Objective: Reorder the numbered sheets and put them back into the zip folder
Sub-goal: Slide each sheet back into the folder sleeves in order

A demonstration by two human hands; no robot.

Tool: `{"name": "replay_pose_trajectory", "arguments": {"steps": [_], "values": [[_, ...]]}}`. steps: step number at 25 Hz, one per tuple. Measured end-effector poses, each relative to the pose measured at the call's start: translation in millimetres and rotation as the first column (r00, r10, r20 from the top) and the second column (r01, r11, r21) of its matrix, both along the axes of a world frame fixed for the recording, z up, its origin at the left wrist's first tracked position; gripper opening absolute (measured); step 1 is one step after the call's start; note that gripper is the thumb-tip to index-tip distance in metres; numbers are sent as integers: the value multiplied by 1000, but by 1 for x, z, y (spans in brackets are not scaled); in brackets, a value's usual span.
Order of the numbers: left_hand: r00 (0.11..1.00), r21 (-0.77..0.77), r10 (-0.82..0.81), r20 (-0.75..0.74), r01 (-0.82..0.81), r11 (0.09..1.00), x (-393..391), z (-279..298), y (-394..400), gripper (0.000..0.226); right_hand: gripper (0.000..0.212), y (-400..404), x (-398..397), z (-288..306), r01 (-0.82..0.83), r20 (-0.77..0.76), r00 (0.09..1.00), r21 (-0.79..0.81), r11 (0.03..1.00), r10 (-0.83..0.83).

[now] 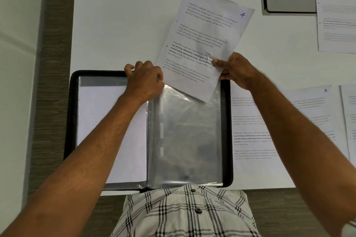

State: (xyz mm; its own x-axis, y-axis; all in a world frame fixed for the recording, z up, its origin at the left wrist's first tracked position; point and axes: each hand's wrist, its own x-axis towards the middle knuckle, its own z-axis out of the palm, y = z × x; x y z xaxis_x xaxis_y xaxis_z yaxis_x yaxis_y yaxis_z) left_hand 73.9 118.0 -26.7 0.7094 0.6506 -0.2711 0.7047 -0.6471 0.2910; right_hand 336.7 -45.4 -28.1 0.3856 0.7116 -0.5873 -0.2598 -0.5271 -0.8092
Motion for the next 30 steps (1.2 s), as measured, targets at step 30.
{"name": "replay_pose_trajectory", "arguments": {"steps": [30], "values": [[802,-619,563,199,-342,707,19,-14,27,25,43,20,20,7,-343,-38,939,-201,917,343]]}}
